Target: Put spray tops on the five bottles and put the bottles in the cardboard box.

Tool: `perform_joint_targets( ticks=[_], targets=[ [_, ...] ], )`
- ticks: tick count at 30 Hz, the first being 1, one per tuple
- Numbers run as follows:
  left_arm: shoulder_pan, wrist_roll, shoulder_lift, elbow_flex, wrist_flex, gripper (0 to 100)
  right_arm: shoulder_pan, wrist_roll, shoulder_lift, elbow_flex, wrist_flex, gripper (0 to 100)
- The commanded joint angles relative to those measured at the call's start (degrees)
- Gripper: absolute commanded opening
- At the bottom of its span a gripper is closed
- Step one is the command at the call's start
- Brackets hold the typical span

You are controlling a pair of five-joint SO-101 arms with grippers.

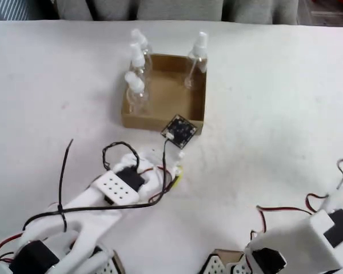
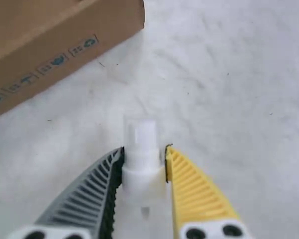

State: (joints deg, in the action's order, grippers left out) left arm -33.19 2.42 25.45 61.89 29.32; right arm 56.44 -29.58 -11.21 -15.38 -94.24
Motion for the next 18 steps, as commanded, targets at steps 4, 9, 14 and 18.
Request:
perform_joint_targets(
  ticks=[4, 9, 14, 18],
  targets=[
    [0.57, -0.62, 2.95, -0.62, -1.49, 2, 8.31, -0.88, 0.04, 0.44, 4.62, 13.8],
    [0.57, -0.62, 2.86, -0.62, -1.49, 2, 7.08, -0.35, -2.86, 1.05, 9.19, 11.2],
    [0.57, -0.62, 2.68, -0.62, -1.49, 2, 3.12, 4.75, -5.76, -1.05, 9.19, 18.3],
    [0.57, -0.62, 2.68, -0.62, -1.49, 2, 1.89, 8.18, -6.90, -4.04, 9.10, 18.6]
  ],
)
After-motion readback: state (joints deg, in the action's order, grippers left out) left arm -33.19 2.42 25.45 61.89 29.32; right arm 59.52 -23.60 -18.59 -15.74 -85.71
